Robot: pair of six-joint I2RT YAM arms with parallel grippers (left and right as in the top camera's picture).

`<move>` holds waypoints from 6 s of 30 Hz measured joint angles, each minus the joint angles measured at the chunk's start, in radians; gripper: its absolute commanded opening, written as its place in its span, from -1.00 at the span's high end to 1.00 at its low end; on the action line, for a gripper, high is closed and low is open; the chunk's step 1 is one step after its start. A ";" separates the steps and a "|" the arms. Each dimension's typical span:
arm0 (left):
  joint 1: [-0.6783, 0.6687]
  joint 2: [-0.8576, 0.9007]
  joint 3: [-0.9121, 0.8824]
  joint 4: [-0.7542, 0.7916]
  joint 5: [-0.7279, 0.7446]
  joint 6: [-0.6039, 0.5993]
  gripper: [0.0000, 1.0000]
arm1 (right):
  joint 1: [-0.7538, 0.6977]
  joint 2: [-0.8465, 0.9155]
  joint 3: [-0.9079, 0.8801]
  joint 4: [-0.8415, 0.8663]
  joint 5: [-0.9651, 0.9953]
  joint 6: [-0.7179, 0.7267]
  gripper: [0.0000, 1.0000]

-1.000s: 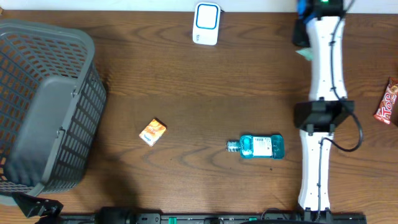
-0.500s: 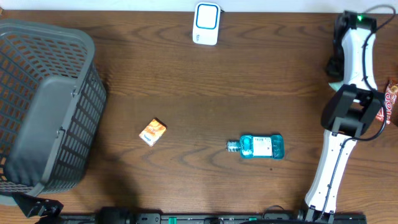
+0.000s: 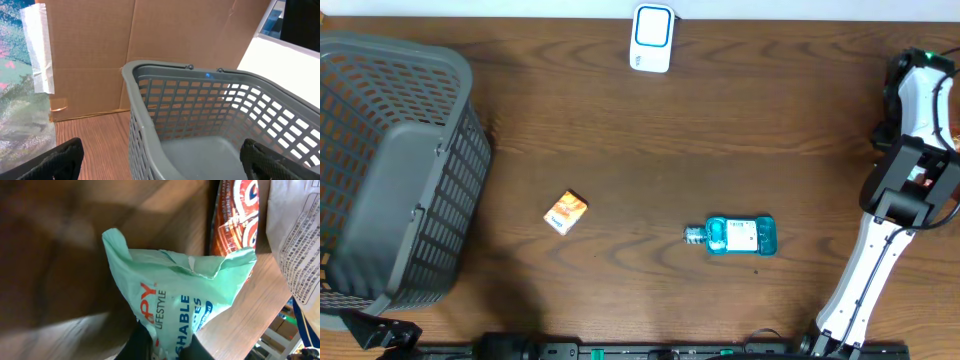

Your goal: Scan the item barcode

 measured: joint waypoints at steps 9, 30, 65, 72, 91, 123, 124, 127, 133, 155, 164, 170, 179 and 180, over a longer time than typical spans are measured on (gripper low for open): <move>0.000 0.000 0.000 -0.001 0.000 0.000 -0.99 | -0.014 -0.034 -0.007 -0.006 -0.021 0.019 -0.99; 0.000 0.000 0.000 0.020 0.000 0.000 -0.99 | 0.193 -0.606 -0.020 -0.147 -0.655 -0.037 -0.99; 0.000 0.000 0.000 0.029 0.000 0.000 -0.99 | 0.640 -0.969 -0.732 -0.181 -0.621 0.693 -0.98; 0.000 0.000 0.000 0.032 0.000 0.000 -0.99 | 0.666 -1.244 -1.108 0.149 -0.559 0.973 -0.98; 0.000 0.000 -0.001 0.032 0.000 0.000 -0.99 | 0.742 -0.965 -1.369 0.562 -0.753 1.072 -0.95; 0.000 0.000 -0.001 0.031 0.000 0.000 -0.99 | 0.762 -0.839 -1.345 0.988 -0.874 0.157 -0.99; 0.000 0.000 -0.001 0.031 0.000 0.000 -0.99 | 0.763 -0.840 -1.345 0.988 -0.873 0.145 -0.99; 0.000 0.000 -0.001 0.031 0.000 0.000 -1.00 | 0.768 -0.839 -1.331 0.972 -0.867 0.109 -0.98; 0.000 0.000 -0.001 0.031 0.000 0.000 -1.00 | 0.769 -0.805 -1.248 0.809 -0.797 0.091 -0.98; 0.000 0.000 -0.001 0.041 0.000 0.000 -0.99 | 0.964 -0.613 -0.998 0.594 -0.200 0.343 -0.85; 0.000 0.000 -0.001 0.043 0.000 0.000 -1.00 | 0.963 -0.576 -0.978 0.578 -0.161 0.347 0.07; 0.000 0.000 -0.001 0.043 0.000 0.000 -1.00 | 0.958 -0.568 -0.976 0.577 -0.193 0.333 0.14; 0.000 0.000 -0.001 0.043 0.000 0.000 -0.99 | 0.952 -0.576 -0.960 0.682 -0.393 0.177 0.38; 0.000 0.000 -0.001 0.043 0.000 0.000 -1.00 | 0.951 -0.576 -0.957 0.688 -0.422 0.176 0.35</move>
